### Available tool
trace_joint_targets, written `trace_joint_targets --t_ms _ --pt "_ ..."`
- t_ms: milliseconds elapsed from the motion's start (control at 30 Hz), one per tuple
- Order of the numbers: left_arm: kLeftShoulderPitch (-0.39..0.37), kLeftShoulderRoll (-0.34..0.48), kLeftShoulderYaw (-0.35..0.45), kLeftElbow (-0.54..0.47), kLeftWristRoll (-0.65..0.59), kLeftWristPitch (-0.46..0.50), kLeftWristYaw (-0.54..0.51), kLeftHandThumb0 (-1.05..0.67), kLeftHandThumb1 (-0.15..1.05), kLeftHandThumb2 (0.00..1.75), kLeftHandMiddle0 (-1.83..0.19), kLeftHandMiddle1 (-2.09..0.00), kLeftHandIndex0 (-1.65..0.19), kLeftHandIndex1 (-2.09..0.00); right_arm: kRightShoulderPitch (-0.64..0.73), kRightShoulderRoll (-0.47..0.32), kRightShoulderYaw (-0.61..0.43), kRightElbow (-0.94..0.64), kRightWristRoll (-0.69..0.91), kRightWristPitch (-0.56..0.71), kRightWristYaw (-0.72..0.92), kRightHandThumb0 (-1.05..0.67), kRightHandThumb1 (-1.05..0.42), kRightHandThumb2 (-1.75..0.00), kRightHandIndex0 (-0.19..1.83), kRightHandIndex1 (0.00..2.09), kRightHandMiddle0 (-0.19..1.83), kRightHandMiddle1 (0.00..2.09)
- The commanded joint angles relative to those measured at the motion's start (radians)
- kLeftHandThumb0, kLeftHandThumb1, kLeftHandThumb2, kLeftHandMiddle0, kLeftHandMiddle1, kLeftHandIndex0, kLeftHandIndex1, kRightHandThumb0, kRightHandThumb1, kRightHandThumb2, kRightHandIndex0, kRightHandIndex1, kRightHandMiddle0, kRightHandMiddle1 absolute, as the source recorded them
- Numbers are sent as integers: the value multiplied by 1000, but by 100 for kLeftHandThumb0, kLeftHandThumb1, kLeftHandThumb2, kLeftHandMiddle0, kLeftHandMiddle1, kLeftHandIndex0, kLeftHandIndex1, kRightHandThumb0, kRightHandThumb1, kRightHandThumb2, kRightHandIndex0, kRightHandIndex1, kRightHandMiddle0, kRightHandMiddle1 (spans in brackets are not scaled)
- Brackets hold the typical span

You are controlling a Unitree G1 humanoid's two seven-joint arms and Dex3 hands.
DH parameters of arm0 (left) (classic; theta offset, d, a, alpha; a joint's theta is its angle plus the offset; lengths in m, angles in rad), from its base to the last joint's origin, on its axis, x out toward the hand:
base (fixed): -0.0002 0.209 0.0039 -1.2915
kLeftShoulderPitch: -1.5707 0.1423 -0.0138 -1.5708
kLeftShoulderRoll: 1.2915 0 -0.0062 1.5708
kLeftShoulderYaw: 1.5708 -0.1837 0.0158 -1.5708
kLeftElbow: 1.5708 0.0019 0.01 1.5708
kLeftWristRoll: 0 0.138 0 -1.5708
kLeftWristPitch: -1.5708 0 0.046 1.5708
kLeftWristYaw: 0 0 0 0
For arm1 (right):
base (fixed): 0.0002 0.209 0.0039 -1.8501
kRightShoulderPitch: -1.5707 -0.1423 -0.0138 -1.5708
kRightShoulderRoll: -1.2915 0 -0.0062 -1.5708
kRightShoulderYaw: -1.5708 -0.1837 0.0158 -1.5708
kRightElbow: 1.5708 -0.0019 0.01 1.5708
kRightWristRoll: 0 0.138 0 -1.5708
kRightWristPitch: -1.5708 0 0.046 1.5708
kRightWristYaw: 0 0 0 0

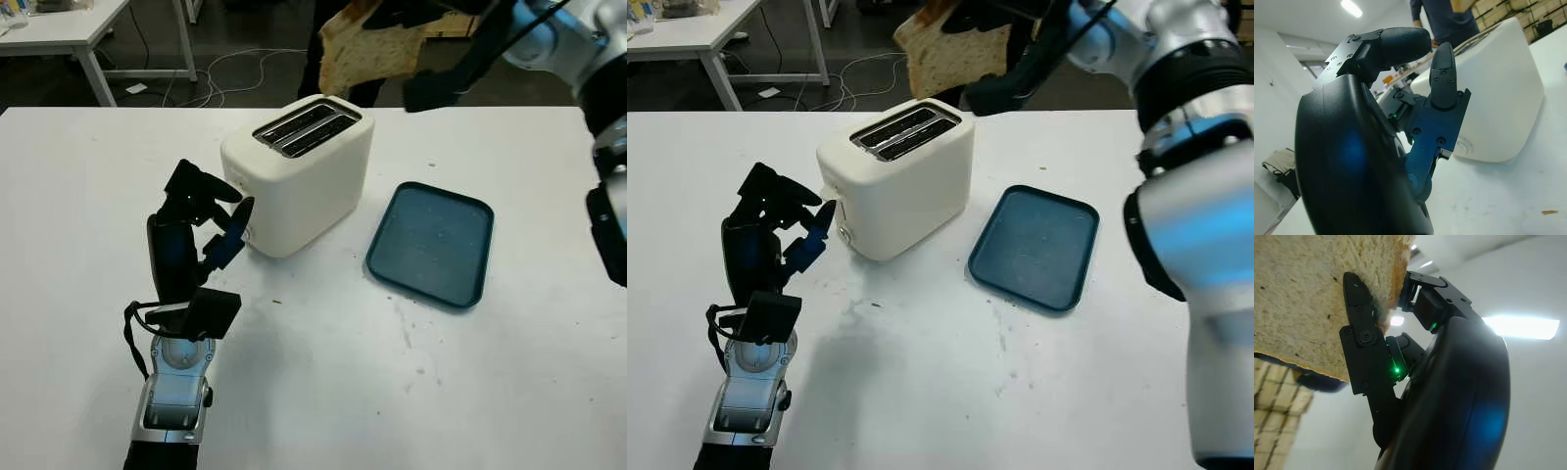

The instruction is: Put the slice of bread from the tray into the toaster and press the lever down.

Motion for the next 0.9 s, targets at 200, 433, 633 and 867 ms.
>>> trace_joint_targets --t_ms 200,433,633,867 --pt "1 -3 5 -25 15 24 7 -21 76 46 -89 -175 -43 -171 -27 40 82 33 -64 17 -99 -46 -92 -28 110 175 84 175" --pt "3 2 9 -27 0 20 -3 -21 76 45 -89 -175 -43 -171 1 60 58 37 -19 -25 -50 -44 -92 -27 110 175 82 175" --pt "4 2 8 -27 -4 22 -6 -20 76 45 -89 -175 -42 -171 23 68 70 36 -34 -42 -65 -45 -92 -26 111 175 85 175" --pt "4 -1 9 -29 7 32 3 -21 76 45 -89 -175 -43 -172 31 72 77 36 -40 -65 -82 -43 -92 -22 112 175 86 175"
